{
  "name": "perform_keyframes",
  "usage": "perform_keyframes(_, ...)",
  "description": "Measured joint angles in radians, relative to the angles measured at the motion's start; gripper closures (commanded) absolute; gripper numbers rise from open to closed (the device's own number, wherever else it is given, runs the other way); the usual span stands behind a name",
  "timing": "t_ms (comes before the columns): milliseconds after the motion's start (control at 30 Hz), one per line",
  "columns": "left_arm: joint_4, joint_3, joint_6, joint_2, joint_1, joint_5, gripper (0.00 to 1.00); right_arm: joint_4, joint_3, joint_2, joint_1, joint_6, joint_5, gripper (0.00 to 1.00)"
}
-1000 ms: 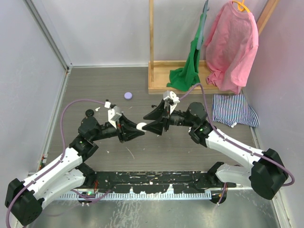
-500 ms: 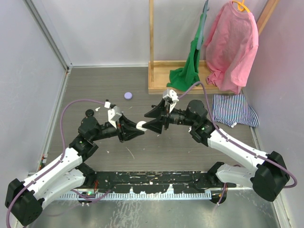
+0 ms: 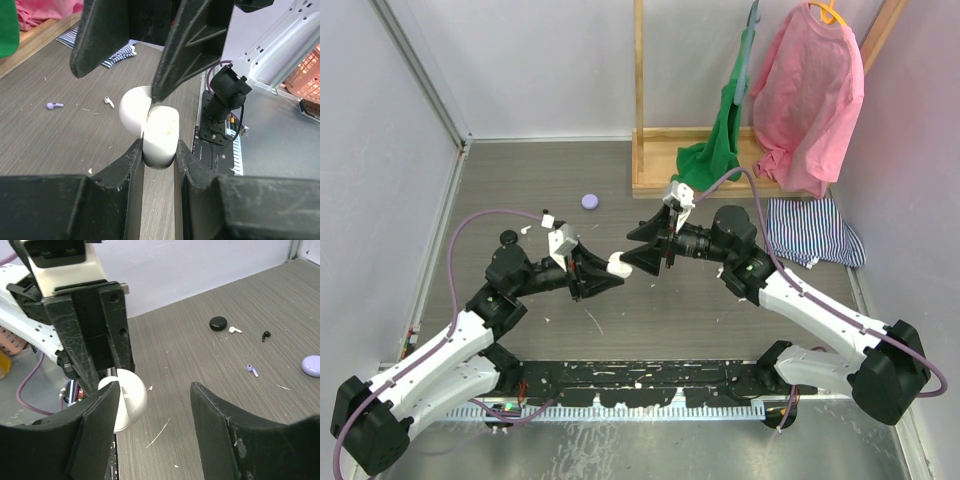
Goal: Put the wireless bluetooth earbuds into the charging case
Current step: Open the charging case, then move the earbud to the center of the board.
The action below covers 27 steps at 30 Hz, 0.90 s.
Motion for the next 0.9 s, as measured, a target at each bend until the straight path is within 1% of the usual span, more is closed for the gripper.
perform_keyframes(300, 0.001, -0.001, 0.002, 0.000, -0.002, 0.007, 1.00, -0.063, 0.013, 0.001, -0.005, -0.016, 0.031, 0.35)
perform_keyframes(467, 0.002, -0.014, 0.008, -0.001, -0.003, -0.028, 1.00, -0.130, 0.045, 0.001, -0.007, -0.028, 0.064, 0.33)
perform_keyframes(667, 0.013, -0.072, 0.026, 0.009, -0.003, -0.087, 1.00, -0.288, 0.076, -0.021, -0.018, -0.062, 0.178, 0.31)
perform_keyframes(900, 0.068, -0.142, 0.050, 0.023, -0.003, -0.149, 1.00, -0.537, 0.082, -0.057, -0.023, -0.069, 0.386, 0.29)
